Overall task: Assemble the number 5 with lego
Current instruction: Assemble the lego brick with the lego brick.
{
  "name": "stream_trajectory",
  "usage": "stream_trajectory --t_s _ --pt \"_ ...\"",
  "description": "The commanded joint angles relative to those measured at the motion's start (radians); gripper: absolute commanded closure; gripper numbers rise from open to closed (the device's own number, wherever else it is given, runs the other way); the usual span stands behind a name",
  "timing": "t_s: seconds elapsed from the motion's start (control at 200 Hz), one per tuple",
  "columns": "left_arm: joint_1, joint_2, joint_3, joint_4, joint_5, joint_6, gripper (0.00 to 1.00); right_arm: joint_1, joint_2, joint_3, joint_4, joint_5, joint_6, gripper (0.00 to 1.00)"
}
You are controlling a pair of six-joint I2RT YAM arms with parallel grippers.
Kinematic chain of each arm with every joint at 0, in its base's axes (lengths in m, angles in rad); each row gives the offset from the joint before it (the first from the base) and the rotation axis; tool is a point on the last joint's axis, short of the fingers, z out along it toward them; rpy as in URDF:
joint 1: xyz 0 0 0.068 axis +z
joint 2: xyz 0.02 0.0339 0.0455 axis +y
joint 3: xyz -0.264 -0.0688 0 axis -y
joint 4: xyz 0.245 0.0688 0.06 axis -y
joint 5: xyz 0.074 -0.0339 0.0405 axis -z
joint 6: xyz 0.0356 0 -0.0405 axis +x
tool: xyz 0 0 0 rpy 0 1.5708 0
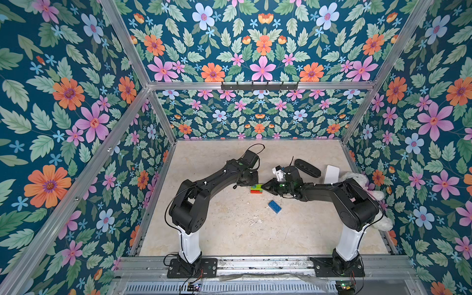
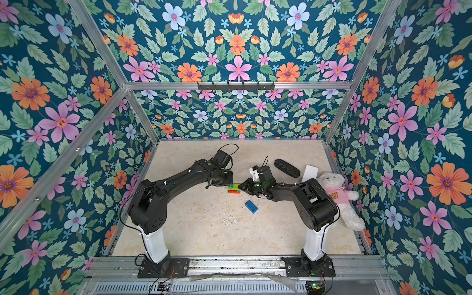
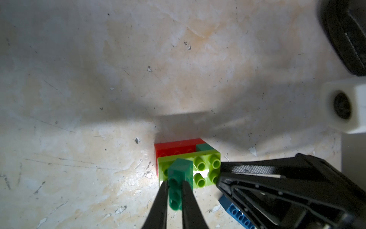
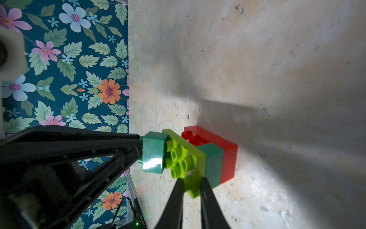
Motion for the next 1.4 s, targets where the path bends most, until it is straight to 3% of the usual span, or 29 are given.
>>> stream_trajectory --t_s 0.0,0.25,0.525,0.86,1.155,1.395 --pt "0.001 -0.016 0.005 0.004 0.003 0.007 0.77 0.002 0.012 -0.001 -0.134 0.069 -0.016 0.82" --pt "0.002 -0.024 0.001 0.001 -0.018 0.011 0.64 0.002 0.011 -0.001 -0.128 0.065 -0.01 0.82" --pt "0.004 -0.001 -0.024 0.038 0.012 0.003 0.63 0.002 0.005 -0.004 -0.128 0.063 -0.01 0.82" --pt "0.003 0.02 -0.021 0.042 0.025 0.004 0.65 0.002 0.001 -0.002 -0.123 0.062 -0.008 0.82" --pt "0.003 0.027 -0.018 0.05 0.038 0.005 0.86 0.003 -0.001 -0.005 -0.122 0.062 -0.009 0.82" --pt "0.004 0.03 -0.012 0.048 0.035 0.011 0.82 0.002 -0.001 -0.004 -0.122 0.061 -0.007 0.82"
